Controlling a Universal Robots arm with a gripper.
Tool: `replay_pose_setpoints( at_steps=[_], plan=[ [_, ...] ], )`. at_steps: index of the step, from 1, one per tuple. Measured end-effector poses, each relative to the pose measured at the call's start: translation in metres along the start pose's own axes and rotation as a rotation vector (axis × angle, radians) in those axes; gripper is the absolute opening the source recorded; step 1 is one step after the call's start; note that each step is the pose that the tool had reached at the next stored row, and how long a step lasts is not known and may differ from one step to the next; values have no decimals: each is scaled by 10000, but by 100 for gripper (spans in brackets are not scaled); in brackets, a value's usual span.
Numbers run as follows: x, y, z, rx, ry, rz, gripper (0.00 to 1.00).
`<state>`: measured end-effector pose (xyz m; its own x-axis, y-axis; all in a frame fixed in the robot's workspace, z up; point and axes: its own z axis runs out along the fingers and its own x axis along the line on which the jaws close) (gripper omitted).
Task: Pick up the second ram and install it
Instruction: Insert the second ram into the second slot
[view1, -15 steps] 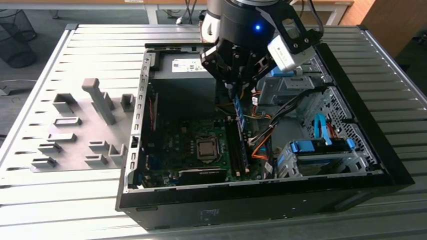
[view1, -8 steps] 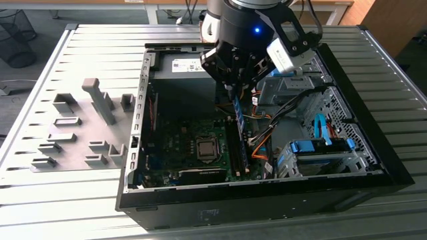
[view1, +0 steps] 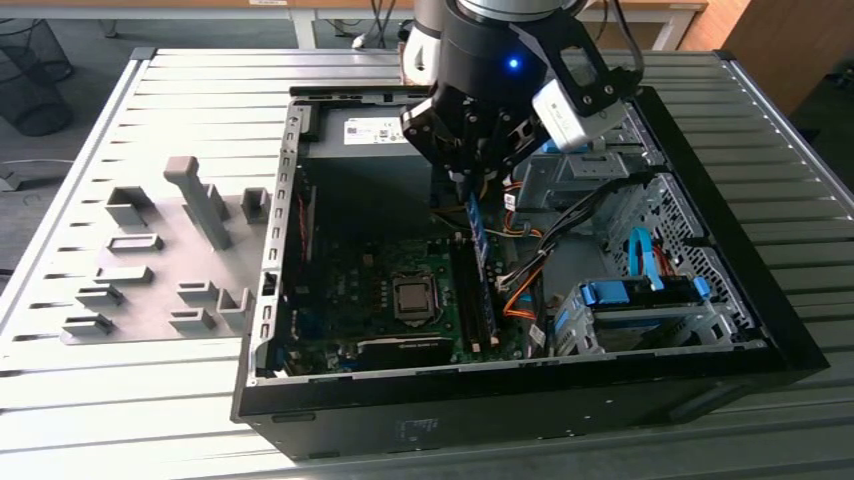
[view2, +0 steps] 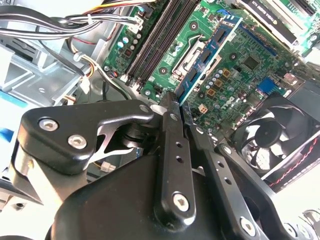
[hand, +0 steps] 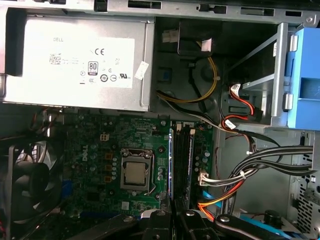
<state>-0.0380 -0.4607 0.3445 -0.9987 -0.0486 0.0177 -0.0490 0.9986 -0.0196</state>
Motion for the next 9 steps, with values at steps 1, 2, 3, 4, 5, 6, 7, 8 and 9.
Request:
replay_pose_setpoints(
  at_steps=[1,2,3,4,5,6,7,8,9],
  plan=[
    [0,0,3,0,0,2,14],
    [0,0,5,0,0,5,14],
    [0,0,8,0,0,8,14],
    [0,0,11,0,0,10,14],
    [0,0,13,0,0,13,14],
    [0,0,16,0,1,15,14],
    [0,0,18,0,1,18,14],
    [-1,0,21,0,0,20,14],
    [-1,0,24,0,0,23,14]
  ],
)
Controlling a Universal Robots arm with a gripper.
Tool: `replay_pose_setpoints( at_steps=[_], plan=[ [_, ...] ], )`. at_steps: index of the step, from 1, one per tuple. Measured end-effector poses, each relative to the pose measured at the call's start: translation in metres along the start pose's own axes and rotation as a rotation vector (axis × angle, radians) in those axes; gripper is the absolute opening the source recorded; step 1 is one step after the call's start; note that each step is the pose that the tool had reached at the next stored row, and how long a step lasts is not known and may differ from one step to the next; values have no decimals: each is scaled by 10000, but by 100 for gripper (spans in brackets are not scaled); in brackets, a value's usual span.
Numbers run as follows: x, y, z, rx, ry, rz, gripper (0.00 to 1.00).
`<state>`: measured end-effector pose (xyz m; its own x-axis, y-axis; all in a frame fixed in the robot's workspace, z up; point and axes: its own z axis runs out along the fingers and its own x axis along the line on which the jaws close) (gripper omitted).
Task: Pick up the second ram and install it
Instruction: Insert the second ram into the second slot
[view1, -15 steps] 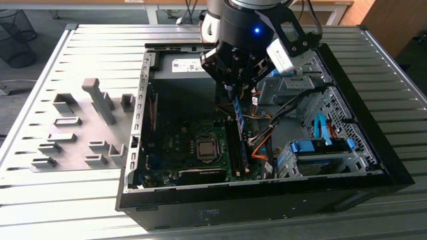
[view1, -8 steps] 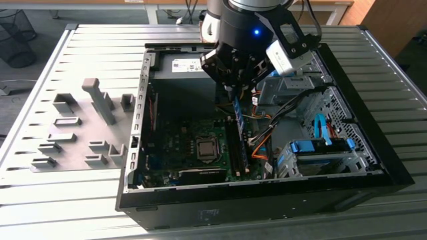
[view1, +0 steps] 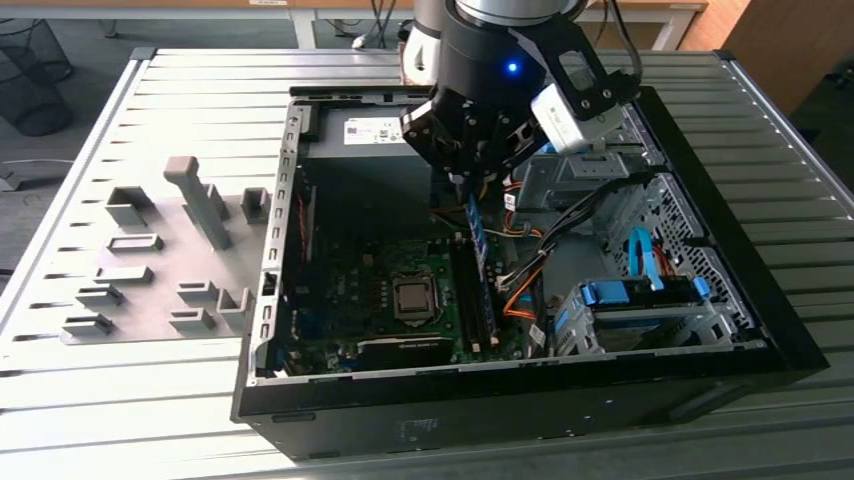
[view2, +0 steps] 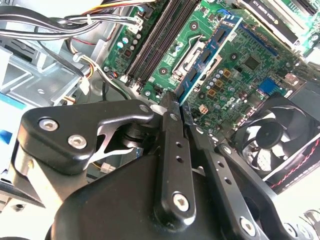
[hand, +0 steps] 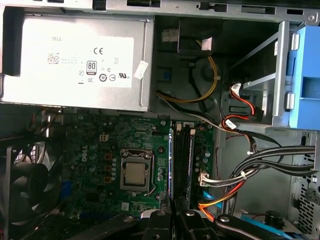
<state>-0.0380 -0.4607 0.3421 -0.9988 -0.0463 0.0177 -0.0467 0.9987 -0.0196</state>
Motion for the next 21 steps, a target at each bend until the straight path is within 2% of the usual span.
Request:
replay_pose_setpoints(
  at_steps=[21],
  plan=[
    [-1,1,65,-1,1,63,14]
  ],
)
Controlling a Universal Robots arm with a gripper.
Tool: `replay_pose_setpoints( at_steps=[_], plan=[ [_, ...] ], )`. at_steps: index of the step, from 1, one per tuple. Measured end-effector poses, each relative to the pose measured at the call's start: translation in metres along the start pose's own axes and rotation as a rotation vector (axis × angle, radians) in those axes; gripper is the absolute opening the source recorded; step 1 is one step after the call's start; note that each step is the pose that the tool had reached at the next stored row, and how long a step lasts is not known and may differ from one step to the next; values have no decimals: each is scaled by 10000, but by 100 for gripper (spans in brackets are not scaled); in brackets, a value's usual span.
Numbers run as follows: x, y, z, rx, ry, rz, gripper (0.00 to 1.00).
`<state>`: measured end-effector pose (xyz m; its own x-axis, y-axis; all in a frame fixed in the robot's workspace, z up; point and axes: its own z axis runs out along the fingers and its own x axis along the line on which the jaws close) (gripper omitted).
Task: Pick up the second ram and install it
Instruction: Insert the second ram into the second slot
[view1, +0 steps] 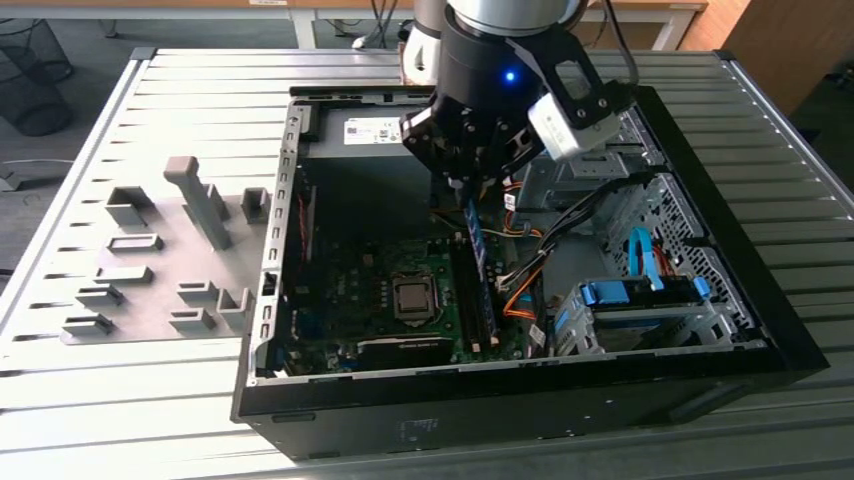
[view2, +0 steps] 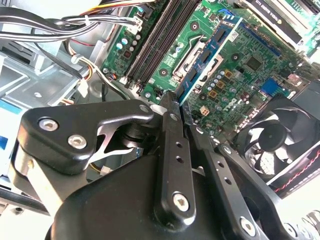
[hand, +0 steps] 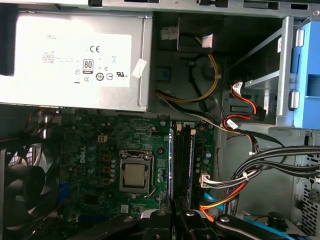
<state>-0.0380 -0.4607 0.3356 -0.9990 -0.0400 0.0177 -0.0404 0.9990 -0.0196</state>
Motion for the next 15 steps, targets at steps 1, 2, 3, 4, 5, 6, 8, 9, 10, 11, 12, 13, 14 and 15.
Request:
replay_pose_setpoints(
  at_steps=[1,2,3,4,5,6,8,9,10,11,12,13,14,15],
  plan=[
    [0,0,3,0,0,3,14],
    [0,0,5,0,0,6,14],
    [0,0,8,0,0,8,14],
    [0,0,11,0,0,11,14],
    [0,0,14,-1,0,13,14],
    [0,0,16,-1,0,16,14],
    [0,0,21,-1,0,21,14],
    [0,0,24,-1,0,24,14],
    [0,0,27,0,1,26,14],
    [-1,1,30,-1,0,29,14],
    [-1,1,32,-1,0,32,14],
    [-1,1,35,-1,0,34,14],
    [-1,1,37,-1,1,37,14],
    [-1,1,40,-1,1,39,14]
  ],
)
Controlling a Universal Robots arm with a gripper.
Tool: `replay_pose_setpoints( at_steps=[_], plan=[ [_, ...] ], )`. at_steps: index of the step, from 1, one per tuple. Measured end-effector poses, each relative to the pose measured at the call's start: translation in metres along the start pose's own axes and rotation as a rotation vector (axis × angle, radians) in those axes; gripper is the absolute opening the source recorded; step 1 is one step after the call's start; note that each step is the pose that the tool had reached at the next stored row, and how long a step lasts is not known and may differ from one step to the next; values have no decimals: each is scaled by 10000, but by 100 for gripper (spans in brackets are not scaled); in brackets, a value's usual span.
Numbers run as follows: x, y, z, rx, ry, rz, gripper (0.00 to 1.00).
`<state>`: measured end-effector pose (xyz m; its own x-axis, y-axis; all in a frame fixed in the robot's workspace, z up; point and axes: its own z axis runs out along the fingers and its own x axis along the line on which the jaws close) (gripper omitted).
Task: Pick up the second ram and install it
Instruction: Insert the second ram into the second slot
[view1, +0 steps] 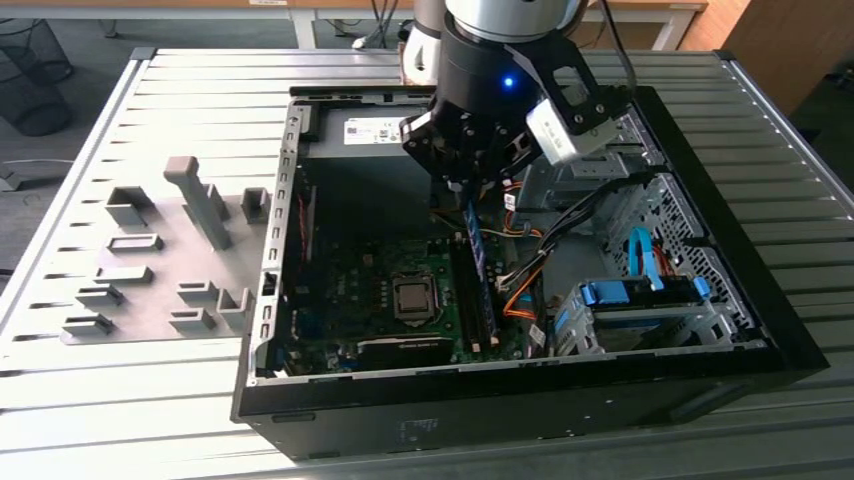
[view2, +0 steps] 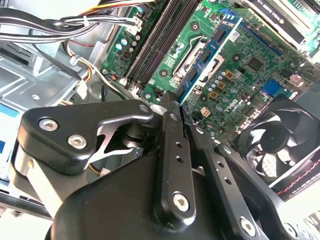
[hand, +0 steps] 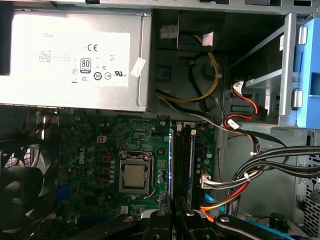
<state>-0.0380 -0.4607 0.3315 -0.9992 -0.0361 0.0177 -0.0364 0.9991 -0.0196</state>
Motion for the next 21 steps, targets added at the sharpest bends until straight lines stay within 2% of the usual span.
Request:
replay_pose_setpoints(
  at_steps=[3,6,21],
  plan=[
    [0,0,4,0,1,5,14],
    [0,-1,-23,0,0,5,14],
    [-16,0,-19,-2,0,6,14]
  ],
)
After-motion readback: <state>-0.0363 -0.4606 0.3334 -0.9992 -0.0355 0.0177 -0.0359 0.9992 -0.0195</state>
